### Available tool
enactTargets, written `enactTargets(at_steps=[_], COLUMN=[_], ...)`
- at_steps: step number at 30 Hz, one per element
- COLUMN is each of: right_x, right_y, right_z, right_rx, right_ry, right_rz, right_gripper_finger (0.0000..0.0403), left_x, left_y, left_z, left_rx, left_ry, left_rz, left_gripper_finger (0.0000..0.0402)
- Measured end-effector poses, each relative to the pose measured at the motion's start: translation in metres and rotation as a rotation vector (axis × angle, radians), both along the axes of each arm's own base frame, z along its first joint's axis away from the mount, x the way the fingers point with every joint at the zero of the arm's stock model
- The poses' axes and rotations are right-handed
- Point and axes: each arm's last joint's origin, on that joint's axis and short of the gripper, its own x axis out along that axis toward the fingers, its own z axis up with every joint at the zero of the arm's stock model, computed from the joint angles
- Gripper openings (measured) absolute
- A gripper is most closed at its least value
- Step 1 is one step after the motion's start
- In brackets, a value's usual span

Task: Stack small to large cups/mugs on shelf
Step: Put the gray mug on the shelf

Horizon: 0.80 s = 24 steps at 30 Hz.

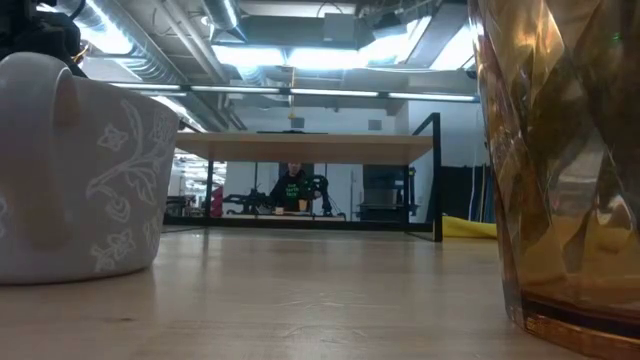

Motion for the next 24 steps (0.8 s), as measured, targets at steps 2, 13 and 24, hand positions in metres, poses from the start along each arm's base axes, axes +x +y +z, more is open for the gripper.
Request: enactTargets(at_steps=[2, 13, 24], right_x=[0.0000, 0.0000, -0.0003], right_y=[0.0000, 0.0001, -0.0015], right_z=[0.0000, 0.0000, 0.0008], right_rx=[0.000, 0.088, 0.114], right_ry=[0.000, -0.024, -0.043], right_rz=[0.000, -0.014, -0.076], right_gripper_finger=[0.0078, 0.0078, 0.0078], left_x=[0.0000, 0.0000, 0.0000], left_y=[0.0000, 0.0000, 0.0000], left_z=[-0.0001, 0.0000, -0.0001], left_rx=[0.000, 0.000, -0.006], left_ry=[0.000, 0.000, -0.001], left_rz=[0.000, 0.000, 0.004], left_gripper_finger=[0.0048, 0.0048, 0.0048])
